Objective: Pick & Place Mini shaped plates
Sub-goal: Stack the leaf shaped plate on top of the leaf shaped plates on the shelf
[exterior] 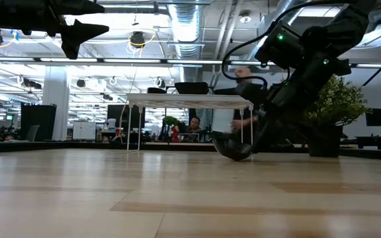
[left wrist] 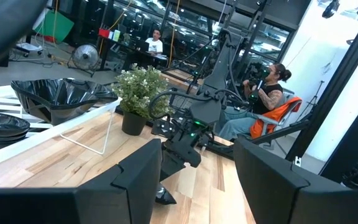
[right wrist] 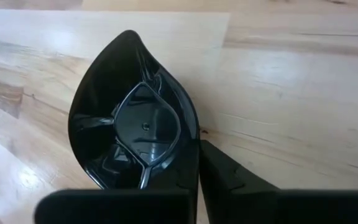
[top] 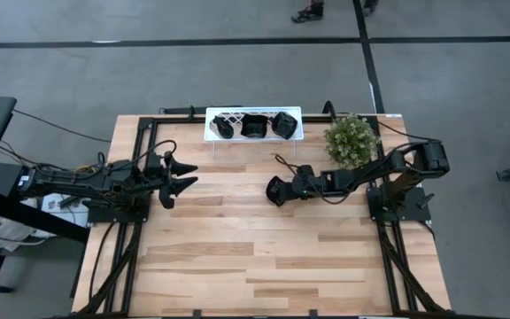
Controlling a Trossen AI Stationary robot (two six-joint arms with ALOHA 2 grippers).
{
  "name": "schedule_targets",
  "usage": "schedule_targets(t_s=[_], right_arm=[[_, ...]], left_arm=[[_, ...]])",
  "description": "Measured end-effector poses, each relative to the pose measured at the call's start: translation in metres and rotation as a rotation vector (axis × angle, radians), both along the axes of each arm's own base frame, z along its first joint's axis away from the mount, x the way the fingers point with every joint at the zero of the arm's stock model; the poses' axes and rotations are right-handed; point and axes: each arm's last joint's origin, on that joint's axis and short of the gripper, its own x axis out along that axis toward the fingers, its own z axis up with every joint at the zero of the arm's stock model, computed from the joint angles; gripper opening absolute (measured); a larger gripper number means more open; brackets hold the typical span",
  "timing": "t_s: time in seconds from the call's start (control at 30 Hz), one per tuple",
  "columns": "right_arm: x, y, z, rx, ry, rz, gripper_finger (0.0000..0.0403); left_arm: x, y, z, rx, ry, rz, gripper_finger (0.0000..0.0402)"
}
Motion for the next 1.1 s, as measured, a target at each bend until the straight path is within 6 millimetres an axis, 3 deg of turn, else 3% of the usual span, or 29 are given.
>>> schedule_targets(t_s=[0.27, 0.5, 0.83, 1.1], right_arm=[[0.000, 0.001, 0.002, 0.018, -0.008, 0.034, 0.0001], [-0.003, 0.005, 0.017, 0.037, -0.059, 0.096, 0.0001], [-0.019, 0.007, 0.052, 0.035, -0.139, 0.189, 0.0000], [-0.035, 0.011, 0.096, -0.043, -0.353, 0.434, 0.0000]], left_arm=[[0.000, 0.000, 0.000, 0.000, 0.000, 0.000, 0.0204], [0.000, 0.000, 0.000, 0.000, -0.001, 0.000, 0.0204], [0.000, 0.000, 0.000, 0.000, 0.000, 0.000, 0.0204], [0.000, 0.000, 0.000, 0.000, 0.000, 0.000, 0.0204]])
